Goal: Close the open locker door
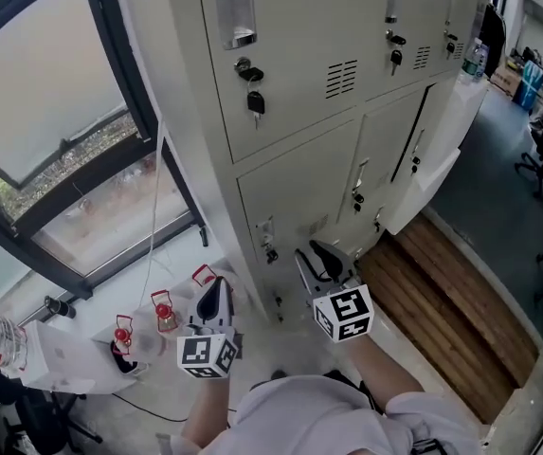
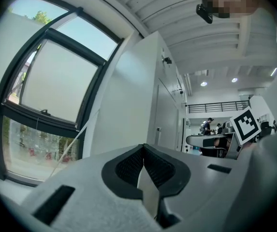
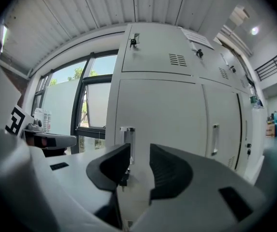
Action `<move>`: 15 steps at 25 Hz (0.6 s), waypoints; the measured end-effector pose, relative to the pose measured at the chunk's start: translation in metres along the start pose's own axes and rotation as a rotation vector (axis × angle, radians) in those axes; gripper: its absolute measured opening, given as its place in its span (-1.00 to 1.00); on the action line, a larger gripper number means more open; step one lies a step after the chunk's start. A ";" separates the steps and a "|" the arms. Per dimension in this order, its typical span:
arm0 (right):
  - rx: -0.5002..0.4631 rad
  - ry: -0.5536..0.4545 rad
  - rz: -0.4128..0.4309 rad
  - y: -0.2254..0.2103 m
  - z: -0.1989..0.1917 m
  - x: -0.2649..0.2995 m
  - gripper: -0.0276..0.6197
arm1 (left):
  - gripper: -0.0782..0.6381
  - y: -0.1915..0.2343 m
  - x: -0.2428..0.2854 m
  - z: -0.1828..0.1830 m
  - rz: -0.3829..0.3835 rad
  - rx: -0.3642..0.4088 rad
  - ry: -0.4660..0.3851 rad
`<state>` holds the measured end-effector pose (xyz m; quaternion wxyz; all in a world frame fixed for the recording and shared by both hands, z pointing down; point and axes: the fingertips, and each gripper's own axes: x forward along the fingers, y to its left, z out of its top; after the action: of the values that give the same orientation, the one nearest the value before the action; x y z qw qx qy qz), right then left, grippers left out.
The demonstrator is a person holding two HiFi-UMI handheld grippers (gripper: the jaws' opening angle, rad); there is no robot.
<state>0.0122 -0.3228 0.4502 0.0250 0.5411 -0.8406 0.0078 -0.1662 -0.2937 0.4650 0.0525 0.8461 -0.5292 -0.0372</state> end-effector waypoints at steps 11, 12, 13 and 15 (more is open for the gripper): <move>0.005 0.014 -0.167 -0.055 -0.011 -0.057 -0.86 | -0.76 -0.059 0.032 -0.007 -0.138 -0.006 0.016; 0.009 0.013 -0.180 -0.059 -0.012 -0.062 -0.87 | -0.76 -0.065 0.034 -0.008 -0.150 -0.005 0.017; 0.013 0.012 -0.193 -0.063 -0.013 -0.067 -0.87 | -0.76 -0.070 0.037 -0.008 -0.162 -0.005 0.018; 0.019 0.012 -0.221 -0.072 -0.015 -0.077 -0.87 | -0.76 -0.081 0.043 -0.009 -0.186 -0.003 0.021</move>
<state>0.1098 -0.2820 0.4604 0.0258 0.6306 -0.7755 0.0163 -0.0745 -0.2966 0.4638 0.0556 0.8918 -0.4477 -0.0339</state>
